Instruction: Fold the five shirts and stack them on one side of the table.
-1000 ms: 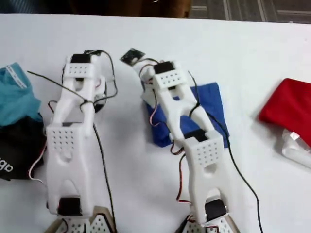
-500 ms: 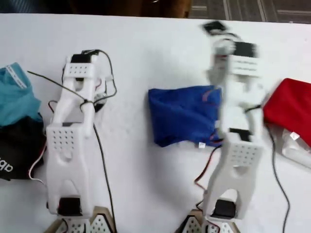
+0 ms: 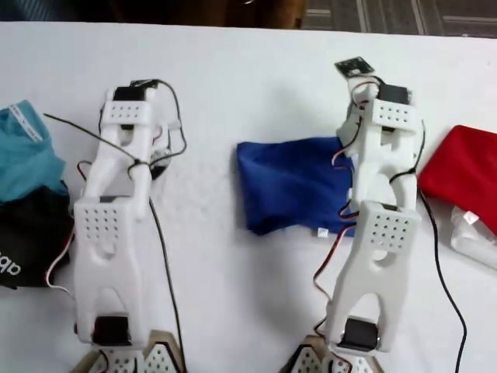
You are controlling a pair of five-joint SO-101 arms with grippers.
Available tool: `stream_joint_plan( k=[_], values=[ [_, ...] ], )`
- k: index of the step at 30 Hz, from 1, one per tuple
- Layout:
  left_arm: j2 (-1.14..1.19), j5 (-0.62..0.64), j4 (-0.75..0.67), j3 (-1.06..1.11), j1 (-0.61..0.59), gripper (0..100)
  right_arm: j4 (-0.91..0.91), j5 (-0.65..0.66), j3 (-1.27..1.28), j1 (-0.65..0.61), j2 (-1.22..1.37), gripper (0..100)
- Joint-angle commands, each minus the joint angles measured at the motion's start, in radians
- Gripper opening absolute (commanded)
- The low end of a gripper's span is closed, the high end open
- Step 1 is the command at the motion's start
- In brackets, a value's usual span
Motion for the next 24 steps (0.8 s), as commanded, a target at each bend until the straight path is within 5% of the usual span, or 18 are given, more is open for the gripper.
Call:
stream_joint_plan(
  k=[1,11,19,24],
  values=[
    [-0.012,0.009,-0.034,0.001,-0.006,4,-0.018,-0.002,-0.038,-0.03,0.024,20.1],
    [-0.012,0.009,-0.034,0.001,-0.006,4,-0.087,0.0,-0.161,-0.07,0.084,20.1],
    [-0.012,0.009,-0.034,0.001,-0.006,4,0.265,-0.006,-0.511,-0.073,0.071,19.7],
    [-0.012,0.009,-0.034,0.001,-0.006,4,0.278,-0.006,-0.535,-0.107,0.031,1.3]
  ],
)
